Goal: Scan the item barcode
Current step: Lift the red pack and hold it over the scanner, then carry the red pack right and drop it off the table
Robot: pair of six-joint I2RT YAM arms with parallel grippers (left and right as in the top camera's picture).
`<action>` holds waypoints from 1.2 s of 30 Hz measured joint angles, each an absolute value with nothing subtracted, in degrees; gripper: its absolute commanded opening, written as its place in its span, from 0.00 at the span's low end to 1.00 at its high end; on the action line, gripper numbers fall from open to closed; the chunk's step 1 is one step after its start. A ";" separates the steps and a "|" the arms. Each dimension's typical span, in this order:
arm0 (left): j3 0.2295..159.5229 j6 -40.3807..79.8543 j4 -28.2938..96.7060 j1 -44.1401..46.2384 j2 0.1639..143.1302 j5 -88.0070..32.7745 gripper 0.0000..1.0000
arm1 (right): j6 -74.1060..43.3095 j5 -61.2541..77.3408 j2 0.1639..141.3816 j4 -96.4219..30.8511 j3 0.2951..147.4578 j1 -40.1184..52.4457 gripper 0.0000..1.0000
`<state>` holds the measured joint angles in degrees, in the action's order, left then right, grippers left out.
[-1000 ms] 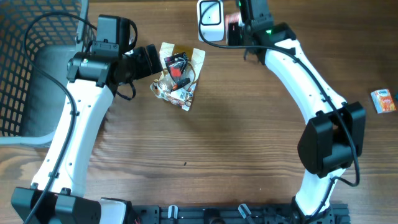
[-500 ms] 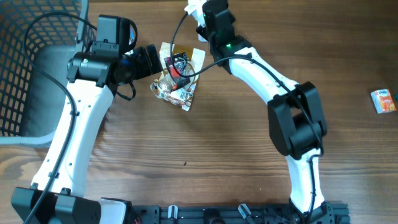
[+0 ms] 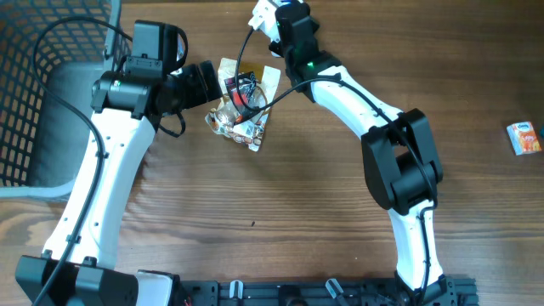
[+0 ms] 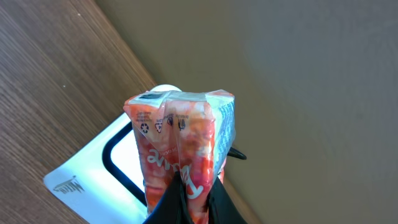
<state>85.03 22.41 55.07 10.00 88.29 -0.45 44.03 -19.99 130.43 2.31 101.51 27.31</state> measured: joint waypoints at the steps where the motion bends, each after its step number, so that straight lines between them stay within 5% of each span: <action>1: 85.03 22.41 55.07 10.00 88.29 -0.45 1.00 | 44.07 -19.99 130.43 2.90 101.51 27.16 0.05; 22: 85.03 22.41 55.07 10.00 88.29 -0.45 1.00 | 36.58 -17.69 130.43 3.46 101.51 23.53 0.05; 29: 85.03 22.41 55.07 10.00 88.29 -0.45 1.00 | 8.16 -19.79 129.27 0.89 101.51 19.59 0.05; 36: 85.03 22.41 55.05 10.00 88.29 -0.45 1.00 | -15.42 -20.67 119.87 -30.70 102.24 -0.45 0.05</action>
<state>85.03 22.41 55.05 10.00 88.29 -0.45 -15.42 -20.67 119.87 -30.70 102.24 -0.45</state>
